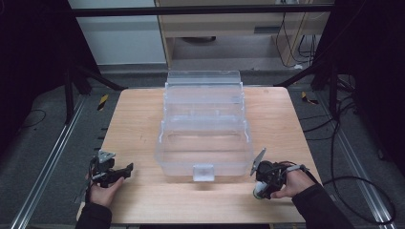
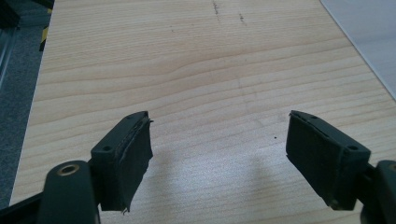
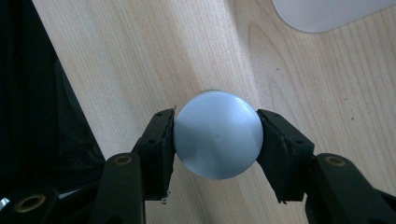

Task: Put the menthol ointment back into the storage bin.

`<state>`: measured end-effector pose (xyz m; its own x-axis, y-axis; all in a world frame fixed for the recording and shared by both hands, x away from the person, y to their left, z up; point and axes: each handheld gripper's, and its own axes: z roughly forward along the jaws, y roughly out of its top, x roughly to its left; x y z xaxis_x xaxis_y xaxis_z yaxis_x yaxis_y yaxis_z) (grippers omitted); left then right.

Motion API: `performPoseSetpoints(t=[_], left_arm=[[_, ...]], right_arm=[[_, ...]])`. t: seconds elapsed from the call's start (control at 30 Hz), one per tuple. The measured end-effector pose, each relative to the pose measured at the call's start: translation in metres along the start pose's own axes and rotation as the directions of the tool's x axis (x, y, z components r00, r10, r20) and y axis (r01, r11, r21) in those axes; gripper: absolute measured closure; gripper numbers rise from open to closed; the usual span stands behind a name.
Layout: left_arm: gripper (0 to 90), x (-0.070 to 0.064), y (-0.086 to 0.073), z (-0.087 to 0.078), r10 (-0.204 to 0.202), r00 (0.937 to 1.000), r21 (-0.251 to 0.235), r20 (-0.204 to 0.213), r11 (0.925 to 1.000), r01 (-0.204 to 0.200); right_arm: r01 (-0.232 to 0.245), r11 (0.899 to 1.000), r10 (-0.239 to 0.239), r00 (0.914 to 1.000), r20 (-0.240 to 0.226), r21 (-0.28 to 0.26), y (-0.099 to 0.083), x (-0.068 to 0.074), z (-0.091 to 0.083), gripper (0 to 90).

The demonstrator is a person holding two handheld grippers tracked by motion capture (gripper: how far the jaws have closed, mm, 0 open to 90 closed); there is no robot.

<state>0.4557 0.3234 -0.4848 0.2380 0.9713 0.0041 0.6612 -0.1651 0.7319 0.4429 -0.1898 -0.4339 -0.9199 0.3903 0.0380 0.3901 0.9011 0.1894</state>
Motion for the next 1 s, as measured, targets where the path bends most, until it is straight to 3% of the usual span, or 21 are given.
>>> performPoseSetpoints(t=[0.47,1.0], left_arm=[[21.8,0.000,0.000,0.000,0.001,1.0000,-0.004,-0.001,1.0000,-0.001],[22.1,-0.001,0.001,0.001,0.005,1.0000,0.003,-0.001,1.0000,-0.005]], right_arm=[[-0.030,0.999,0.030,0.9995,-0.012,0.019,0.000,0.000,-0.004,50.2],[-0.088,0.991,0.091,0.9956,0.023,-0.104,0.014,-0.003,-0.062,50.2]])
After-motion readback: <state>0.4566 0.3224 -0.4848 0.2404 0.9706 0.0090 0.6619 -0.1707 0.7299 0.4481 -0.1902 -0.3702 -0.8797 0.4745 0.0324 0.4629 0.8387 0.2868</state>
